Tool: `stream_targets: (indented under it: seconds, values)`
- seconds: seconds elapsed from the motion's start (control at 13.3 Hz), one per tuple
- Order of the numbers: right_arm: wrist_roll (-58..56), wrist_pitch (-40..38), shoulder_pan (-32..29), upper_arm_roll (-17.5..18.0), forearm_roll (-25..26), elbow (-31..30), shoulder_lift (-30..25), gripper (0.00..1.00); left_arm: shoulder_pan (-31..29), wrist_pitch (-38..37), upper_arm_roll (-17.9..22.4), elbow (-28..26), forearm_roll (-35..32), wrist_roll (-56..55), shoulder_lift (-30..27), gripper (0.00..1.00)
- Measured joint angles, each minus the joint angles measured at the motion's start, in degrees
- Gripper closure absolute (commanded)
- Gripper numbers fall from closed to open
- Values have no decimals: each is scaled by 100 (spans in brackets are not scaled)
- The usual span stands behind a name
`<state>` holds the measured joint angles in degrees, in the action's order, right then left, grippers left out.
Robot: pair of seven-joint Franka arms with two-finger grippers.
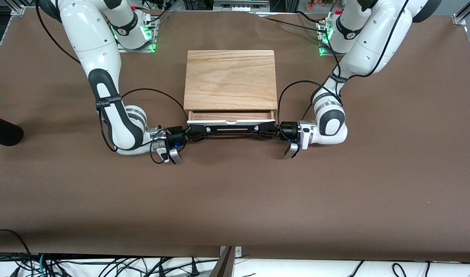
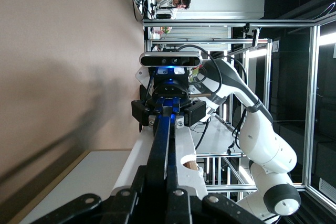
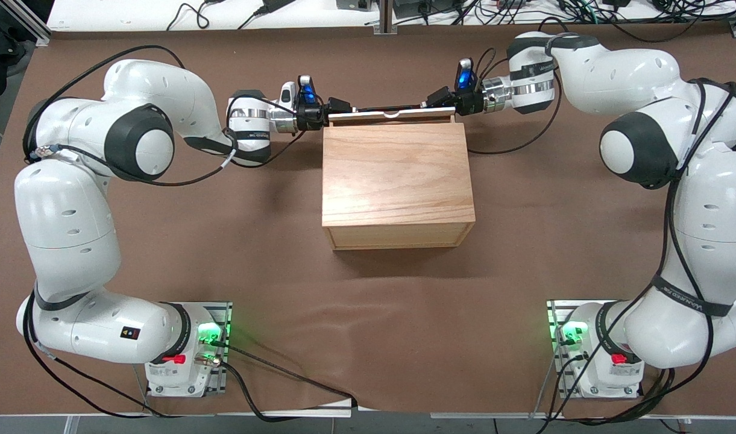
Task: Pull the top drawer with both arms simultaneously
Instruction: 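Pull the handle outward with both grippers to slide the drawer open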
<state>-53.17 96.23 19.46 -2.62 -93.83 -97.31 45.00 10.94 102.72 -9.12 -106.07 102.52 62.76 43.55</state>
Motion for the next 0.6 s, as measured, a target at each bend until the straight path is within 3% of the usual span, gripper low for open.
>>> stream_targets:
  seconds: [0.6]
  values:
    - [171, 233, -29, -2, -107, 355, 154, 100, 52, -110, 138, 611, 0, -281, 368, 100]
